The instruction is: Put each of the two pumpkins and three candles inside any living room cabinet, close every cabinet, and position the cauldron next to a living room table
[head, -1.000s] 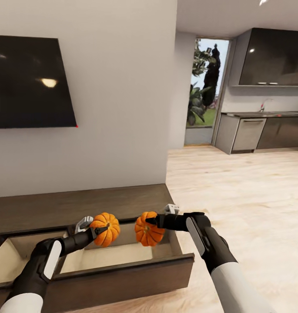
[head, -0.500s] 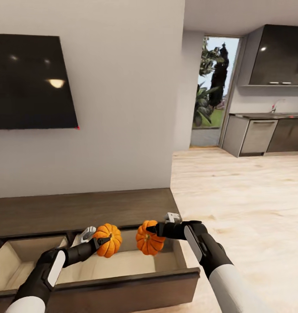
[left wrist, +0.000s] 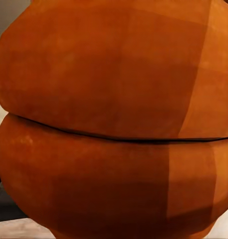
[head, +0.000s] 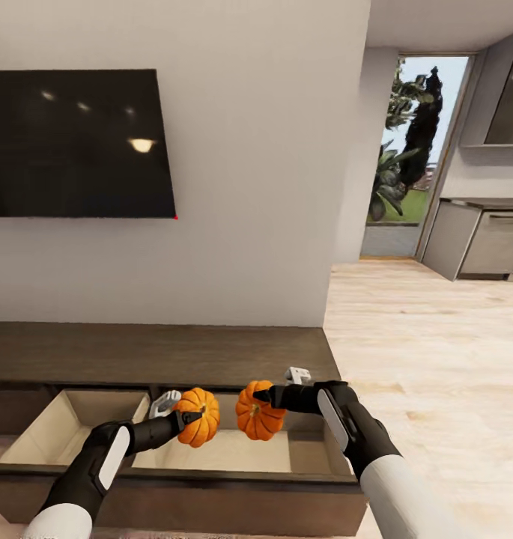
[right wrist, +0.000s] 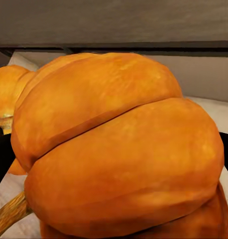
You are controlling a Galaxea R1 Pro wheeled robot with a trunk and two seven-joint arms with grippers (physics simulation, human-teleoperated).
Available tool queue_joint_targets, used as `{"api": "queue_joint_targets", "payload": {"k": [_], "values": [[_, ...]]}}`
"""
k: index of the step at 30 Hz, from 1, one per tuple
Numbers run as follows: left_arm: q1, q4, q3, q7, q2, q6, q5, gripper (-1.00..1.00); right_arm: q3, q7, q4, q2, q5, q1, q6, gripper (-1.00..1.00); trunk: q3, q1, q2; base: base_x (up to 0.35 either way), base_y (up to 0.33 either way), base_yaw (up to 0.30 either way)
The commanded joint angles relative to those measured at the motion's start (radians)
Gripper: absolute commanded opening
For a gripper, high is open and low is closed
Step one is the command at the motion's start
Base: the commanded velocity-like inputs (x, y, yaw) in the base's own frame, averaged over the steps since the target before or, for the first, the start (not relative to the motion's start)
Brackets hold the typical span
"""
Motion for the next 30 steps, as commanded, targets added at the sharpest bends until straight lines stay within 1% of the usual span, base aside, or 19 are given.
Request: {"api": "queue_joint_targets", "payload": {"k": [1, 4, 8, 10, 11, 16, 18, 21, 22, 24, 30], "values": [[-0.005, 0.001, -0.001, 0.007, -0.01, 0.006, -0.003, -1.0, -0.002, -0.005, -0.001, 0.0, -0.009, 0.0, 0.006, -1.0, -0.001, 0.0, -0.001, 0.0, 0.0, 0.266], [-0.01, 0.002, -0.006, 0.015, -0.02, 0.007, -0.004, -1.0, -0.005, -0.007, -0.001, -0.001, -0.009, 0.0, 0.006, -1.0, -0.001, 0.0, -0.001, 0.0, 0.0, 0.188], [-0.014, 0.003, -0.019, 0.021, -0.036, 0.01, -0.005, -1.0, -0.008, -0.009, 0.0, -0.005, -0.009, 0.001, 0.006, -1.0, -0.001, 0.0, -0.001, 0.021, 0.006, 0.063], [-0.015, 0.004, -0.024, 0.022, -0.039, 0.011, -0.006, -1.0, -0.008, -0.01, 0.007, -0.007, -0.01, 0.002, 0.006, -1.0, -0.001, 0.0, -0.001, 0.168, 0.07, 0.018], [-0.015, 0.006, -0.029, 0.023, -0.039, 0.012, -0.006, -1.0, -0.009, -0.01, 0.028, -0.007, -0.01, 0.002, 0.006, -1.0, -0.001, 0.0, -0.001, 0.221, 0.098, 0.01], [-0.016, 0.011, -0.035, 0.024, -0.041, 0.013, -0.006, -1.0, -0.012, -0.013, 0.129, -0.01, -0.014, 0.001, 0.004, -1.0, -0.001, 0.0, -0.001, 0.107, 0.048, 0.004], [-0.016, 0.011, -0.036, 0.022, -0.04, 0.013, -0.006, -1.0, -0.015, -0.017, 0.141, -0.015, -0.015, 0.001, 0.004, -1.0, -0.001, 0.0, -0.001, 0.026, 0.012, 0.001], [-0.016, 0.011, -0.038, 0.021, -0.04, 0.014, -0.006, -1.0, -0.038, -0.02, 0.149, -0.019, -0.015, 0.001, 0.004, -1.0, -0.001, 0.0, -0.001, 0.011, 0.005, 0.0], [-0.016, 0.011, -0.038, 0.021, -0.038, 0.015, -0.006, -1.0, -0.054, -0.021, 0.151, -0.02, -0.015, 0.001, 0.004, -1.0, -0.001, 0.0, -0.001, 0.005, 0.002, 0.0], [-0.017, 0.011, -0.038, 0.021, -0.033, 0.015, -0.006, -1.0, -0.071, -0.022, 0.152, -0.021, -0.015, 0.001, 0.003, -1.0, -0.001, 0.0, -0.001, 0.003, 0.002, 0.0], [-0.019, 0.011, -0.041, 0.016, -0.025, 0.015, -0.008, -1.0, -0.085, -0.024, 0.149, -0.02, -0.012, 0.001, 0.003, -1.0, -0.001, 0.0, -0.001, 0.001, 0.001, -0.109]]}}
